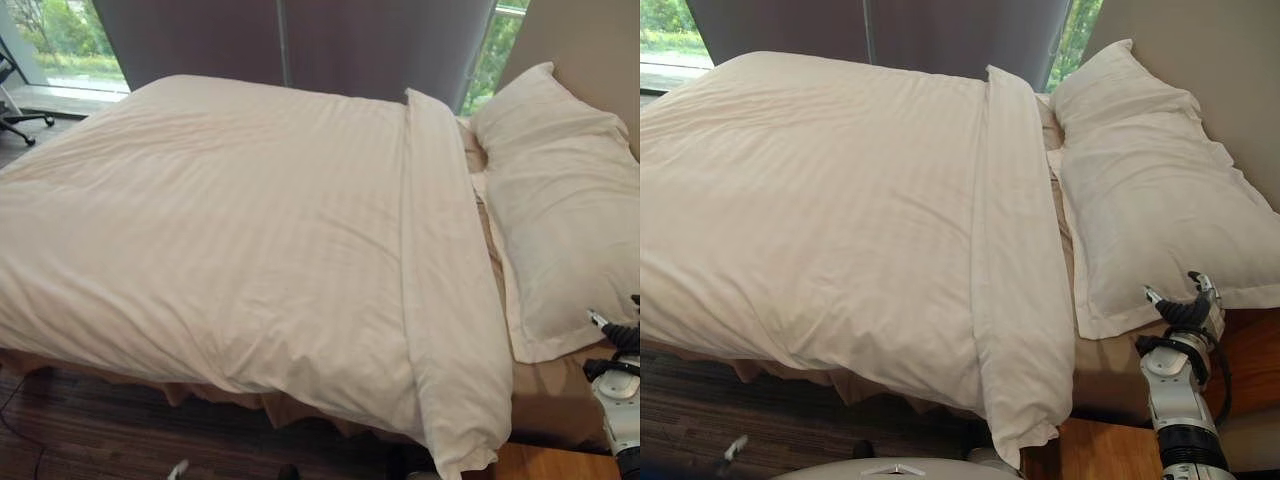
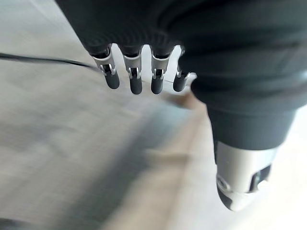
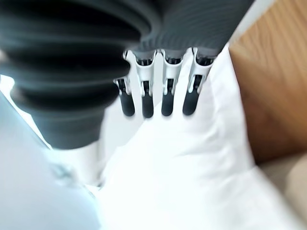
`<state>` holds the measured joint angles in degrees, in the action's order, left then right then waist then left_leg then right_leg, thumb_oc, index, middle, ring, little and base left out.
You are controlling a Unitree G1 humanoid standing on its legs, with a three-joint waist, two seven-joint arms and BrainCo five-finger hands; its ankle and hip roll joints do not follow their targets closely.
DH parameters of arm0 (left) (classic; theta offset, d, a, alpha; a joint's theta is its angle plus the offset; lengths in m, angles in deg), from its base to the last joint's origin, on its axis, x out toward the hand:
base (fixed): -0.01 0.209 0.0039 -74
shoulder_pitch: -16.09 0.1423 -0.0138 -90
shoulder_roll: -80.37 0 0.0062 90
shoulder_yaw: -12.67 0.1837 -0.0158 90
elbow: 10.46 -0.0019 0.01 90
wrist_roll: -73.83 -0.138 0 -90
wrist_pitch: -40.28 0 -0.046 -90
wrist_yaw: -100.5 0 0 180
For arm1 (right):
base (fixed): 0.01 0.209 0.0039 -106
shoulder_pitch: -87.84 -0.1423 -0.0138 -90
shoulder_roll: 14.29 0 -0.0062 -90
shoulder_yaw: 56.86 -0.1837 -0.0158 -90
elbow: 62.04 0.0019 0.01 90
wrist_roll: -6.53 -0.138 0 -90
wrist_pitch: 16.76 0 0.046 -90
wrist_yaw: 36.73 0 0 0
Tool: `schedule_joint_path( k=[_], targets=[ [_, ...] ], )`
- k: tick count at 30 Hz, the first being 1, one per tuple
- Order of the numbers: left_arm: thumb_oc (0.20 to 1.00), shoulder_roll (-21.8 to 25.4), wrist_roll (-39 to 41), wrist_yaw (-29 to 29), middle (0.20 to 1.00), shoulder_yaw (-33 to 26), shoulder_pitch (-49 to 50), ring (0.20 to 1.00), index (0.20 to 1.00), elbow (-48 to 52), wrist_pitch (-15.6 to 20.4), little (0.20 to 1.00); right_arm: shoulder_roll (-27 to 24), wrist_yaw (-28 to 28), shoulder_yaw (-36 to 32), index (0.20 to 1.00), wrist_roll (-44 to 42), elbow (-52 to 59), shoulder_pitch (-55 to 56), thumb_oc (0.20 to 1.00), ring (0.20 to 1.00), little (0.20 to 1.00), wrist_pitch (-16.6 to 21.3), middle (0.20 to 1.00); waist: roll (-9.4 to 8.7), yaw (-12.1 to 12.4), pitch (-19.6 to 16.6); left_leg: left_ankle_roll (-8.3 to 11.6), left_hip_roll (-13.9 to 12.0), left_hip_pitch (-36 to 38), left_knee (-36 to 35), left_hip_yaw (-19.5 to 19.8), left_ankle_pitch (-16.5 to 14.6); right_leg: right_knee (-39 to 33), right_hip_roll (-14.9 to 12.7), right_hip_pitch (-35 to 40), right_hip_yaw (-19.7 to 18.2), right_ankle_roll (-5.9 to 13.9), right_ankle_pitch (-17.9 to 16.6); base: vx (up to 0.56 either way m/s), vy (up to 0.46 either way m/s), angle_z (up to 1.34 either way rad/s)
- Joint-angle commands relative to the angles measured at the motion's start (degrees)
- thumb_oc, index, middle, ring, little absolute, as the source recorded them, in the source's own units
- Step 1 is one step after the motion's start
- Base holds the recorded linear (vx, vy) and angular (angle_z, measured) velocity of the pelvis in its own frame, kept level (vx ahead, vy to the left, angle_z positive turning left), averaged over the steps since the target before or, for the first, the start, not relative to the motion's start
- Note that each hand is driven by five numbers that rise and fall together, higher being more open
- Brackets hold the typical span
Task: Making the bed.
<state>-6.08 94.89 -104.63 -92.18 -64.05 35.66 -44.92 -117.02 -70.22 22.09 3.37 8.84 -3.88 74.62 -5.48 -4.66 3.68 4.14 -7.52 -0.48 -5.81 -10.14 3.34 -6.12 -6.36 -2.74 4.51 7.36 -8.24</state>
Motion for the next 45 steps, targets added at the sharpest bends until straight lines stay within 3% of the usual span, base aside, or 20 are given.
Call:
schedule_joint_path(
  k=[1, 3, 5, 6, 8, 11, 13, 14, 15, 19, 21, 25, 27, 28, 31, 33, 37, 41, 45],
  targets=[
    [1.0, 2.76, 7.25, -1.36, 1.0, 1.05, -6.8, 1.0, 1.0, 3.06, 5.09, 1.0, 0.56, 1.57, -1.48, 0.2, -8.64, 2.09, -8.99, 0.2, 0.2, 0.2, 7.01, 0.2, -1.91, -0.96, 4.49, -1.16, 0.16, 6.96, 0.81, -0.66, -10.12, 1.26, -3.74, 2.81, 0.14, 1.07, 8.79, 0.02, -0.027, -0.04],
    [1.0, 2.85, 8.87, -0.25, 1.0, 2.73, -8.63, 1.0, 1.0, 6.57, 5.9, 1.0, 0.9, 2.11, -0.89, 0.2, -9.82, 3.04, -10.08, 0.2, 0.2, 0.2, 7.23, 0.2, -1.77, -1.12, 4.51, -1.12, 0.12, 7.08, 0.81, -0.71, -10.2, 1.25, -3.7, 3.02, 0.15, 1.01, 8.84, 0.02, -0.011, 0.01],
    [1.0, 4.12, 8.51, 4.91, 1.0, 10.06, -14.3, 1.0, 1.0, 15.31, 6.99, 1.0, 0.91, 3.7, 2.0, 0.2, -9.64, 4.12, -12.95, 0.2, 0.2, 0.2, 7.04, 0.2, -1.29, -1.91, 4.3, -1.07, -0.05, 7.46, 0.81, -1.01, -10.52, 1.29, -3.6, 3.43, 0.01, 0.97, 9.04, 0.01, -0.008, 0.03],
    [1.0, 4.13, 8.51, 4.91, 1.0, 10.07, -14.33, 1.0, 1.0, 15.35, 6.97, 1.0, 0.92, 3.71, 1.94, 0.2, -9.64, 4.13, -12.97, 0.2, 0.2, 0.2, 7.02, 0.2, -1.36, -1.85, 4.27, -1.07, 0.0, 7.28, 0.81, -1.04, -10.29, 1.22, -3.64, 3.26, -0.05, 0.93, 8.81, 0.0, 0.0, 0.0],
    [1.0, 0.85, 11.8, 16.3, 1.0, 24.24, -22.01, 1.0, 1.0, 29.04, 6.73, 1.0, 2.31, 6.89, 8.1, 0.2, -8.66, 3.41, -18.07, 0.2, 0.2, 0.2, 6.15, 0.2, -0.52, -3.41, 3.42, -1.19, -0.1, 7.69, 0.81, -2.35, -10.6, 1.12, -3.55, 3.22, -0.87, 0.86, 8.37, 0.05, -0.02, -0.1],
    [1.0, 0.11, 13.55, 18.59, 1.0, 27.87, -27.04, 1.0, 1.0, 32.75, 7.29, 1.0, 3.95, 7.8, 10.28, 0.2, -8.98, 2.37, -19.66, 0.2, 0.2, 0.2, 6.19, 0.2, -0.34, -4.35, 3.21, -1.19, -0.15, 8.02, 0.81, -2.83, -10.84, 1.12, -3.41, 3.15, -1.44, 0.8, 8.42, 0.04, -0.019, -0.15],
    [1.0, -2.16, 18.56, 15.47, 1.0, 25.06, -30.39, 1.0, 1.0, 36.02, 9.94, 1.0, 6.29, 8.7, 11.96, 0.2, -10.67, 1.62, -20.16, 0.2, 0.2, 0.2, 6.41, 0.2, -0.21, -4.86, 3.02, -1.11, -0.32, 8.47, 0.81, -3.42, -11.0, 1.12, -3.26, 3.27, -2.01, 0.63, 8.71, 0.04, -0.037, -0.15],
    [0.269, -2.8, 21.67, 15.59, 0.269, 23.5, -29.09, 0.269, 0.269, 37.44, 10.42, 0.269, 6.5, 8.79, 11.57, 0.2, -11.52, 1.63, -19.87, 0.2, 0.2, 0.2, 6.48, 0.2, -0.15, -4.64, 3.08, -1.07, -0.32, 8.52, 0.81, -3.32, -10.98, 1.12, -3.27, 3.39, -1.99, 0.57, 8.8, 0.01, -0.017, -0.08],
    [0.2, -2.78, 21.75, 15.62, 0.2, 23.45, -28.95, 0.2, 0.2, 37.55, 10.37, 0.2, 6.49, 8.8, 11.62, 0.2, -11.54, 1.65, -19.82, 0.2, 0.2, 0.2, 6.48, 0.2, -0.13, -4.68, 3.04, -1.07, -0.32, 8.55, 0.81, -3.32, -10.99, 1.12, -3.26, 3.42, -1.99, 0.57, 8.81, 0.0, -0.031, -0.14],
    [0.2, -6.29, 27.95, 16.38, 0.2, 23.26, -29.46, 0.2, 0.2, 41.39, 12.11, 0.2, 9.24, 10.7, 12.71, 0.2, -17.01, 1.47, -19.12, 0.2, 0.2, 0.2, 8.25, 0.2, -0.16, -4.52, 3.47, -0.9, -0.38, 8.73, 0.81, -3.24, -10.97, 1.12, -3.25, 3.75, -1.87, 0.4, 8.99, 0.0, -0.037, -0.03],
    [0.2, -7.67, 31.33, 21.24, 0.2, 25.35, -30.14, 0.2, 0.2, 44.58, 10.56, 0.2, 10.98, 17.14, 14.09, 0.2, -25.77, 1.44, -18.79, 0.2, 0.2, 0.2, 10.0, 0.2, -0.25, -4.64, 3.8, -0.81, -0.48, 8.87, 0.81, -3.46, -10.97, 1.12, -3.2, 3.77, -1.93, 0.37, 9.03, -0.01, -0.042, 0.04],
    [0.2, -9.43, 36.28, 23.9, 0.2, 26.15, -29.79, 0.2, 0.2, 45.34, 10.65, 0.2, 13.31, 20.76, 13.96, 0.2, -34.13, 1.0, -17.93, 0.2, 0.2, 0.2, 12.6, 0.2, -0.24, -4.71, 3.94, -0.71, -0.55, 8.9, 0.81, -3.7, -10.9, 1.12, -3.14, 3.74, -1.89, 0.36, 9.0, 0.0, -0.021, 0.01],
    [0.2, -10.88, 39.65, 23.91, 0.2, 26.1, -30.68, 0.2, 0.2, 43.24, 11.54, 0.2, 17.19, 24.0, 13.77, 0.2, -44.28, -0.37, -18.83, 0.2, 0.2, 0.2, 14.57, 0.2, -0.08, -4.79, 4.22, -0.58, -0.65, 9.22, 0.81, -3.63, -11.02, 1.12, -3.04, 3.98, -1.86, 0.35, 9.2, 0.01, -0.019, -0.01],
    [0.2, -11.99, 41.76, 24.7, 0.2, 25.26, -30.73, 0.2, 0.2, 41.88, 11.38, 0.2, 21.35, 28.74, 13.28, 0.2, -54.57, -0.51, -19.12, 0.2, 0.2, 0.2, 16.16, 0.2, 0.01, -4.64, 4.4, -0.41, -0.7, 8.94, 0.81, -3.44, -10.66, 1.12, -3.01, 3.79, -1.89, 0.25, 9.1, 0.03, -0.035, -0.02],
    [0.2, -14.33, 46.04, 25.99, 0.2, 24.18, -30.08, 0.2, 0.2, 38.34, 11.85, 0.2, 26.04, 33.4, 12.72, 0.2, -64.24, 0.18, -18.82, 0.2, 0.2, 0.2, 18.94, 0.2, 0.32, -4.43, 5.02, -0.1, -0.84, 8.32, 0.81, -3.11, -10.28, 1.12, -2.96, 3.35, -1.45, 0.2, 9.08, 0.01, -0.036, -0.01],
    [0.2, -15.06, 47.44, 26.82, 0.2, 24.49, -30.25, 0.2, 0.2, 36.05, 11.61, 0.2, 27.14, 33.63, 12.77, 0.2, -66.37, -0.98, -19.76, 0.2, 0.2, 0.2, 20.79, 0.2, 0.58, -4.39, 5.56, 0.04, -0.89, 7.66, 0.81, -2.96, -9.9, 1.12, -2.94, 2.81, -1.09, 0.17, 8.97, -0.01, -0.022, 0.06],
    [0.2, -15.82, 48.67, 26.92, 0.2, 24.73, -32.29, 0.2, 0.2, 33.08, 12.26, 0.2, 28.21, 33.93, 13.16, 0.2, -67.36, -2.11, -21.71, 0.2, 0.2, 0.2, 21.08, 0.2, 1.08, -4.13, 7.67, 0.27, -0.85, 5.16, 0.81, -2.82, -8.92, 1.29, -2.93, 0.33, -0.9, 0.27, 8.24, -0.07, -0.019, 0.05],
    [0.2, -16.24, 50.52, 26.83, 0.2, 25.6, -33.63, 0.2, 0.2, 32.14, 13.56, 0.2, 28.52, 33.85, 13.42, 0.2, -68.13, -2.11, -24.14, 0.2, 0.2, 0.2, 22.57, 0.2, 1.65, -3.24, 11.45, 0.54, -0.57, 0.67, 0.81, -2.33, -7.1, 1.66, -2.91, -3.86, -0.78, 0.51, 6.98, -0.18, -0.03, 0.03],
    [0.2, -15.91, 51.82, 26.3, 0.2, 25.33, -41.08, 0.2, 0.2, 26.26, 15.0, 0.2, 27.79, 32.27, 13.39, 0.2, -70.24, -7.35, -32.69, 0.2, 0.2, 0.2, 24.9, 0.2, 3.56, -2.57, 15.3, 1.38, -0.61, -6.65, 0.81, -2.43, -4.49, 1.5, -3.68, -10.5, -0.84, 0.98, 5.11, -0.13, -0.034, 0.15]
  ],
)
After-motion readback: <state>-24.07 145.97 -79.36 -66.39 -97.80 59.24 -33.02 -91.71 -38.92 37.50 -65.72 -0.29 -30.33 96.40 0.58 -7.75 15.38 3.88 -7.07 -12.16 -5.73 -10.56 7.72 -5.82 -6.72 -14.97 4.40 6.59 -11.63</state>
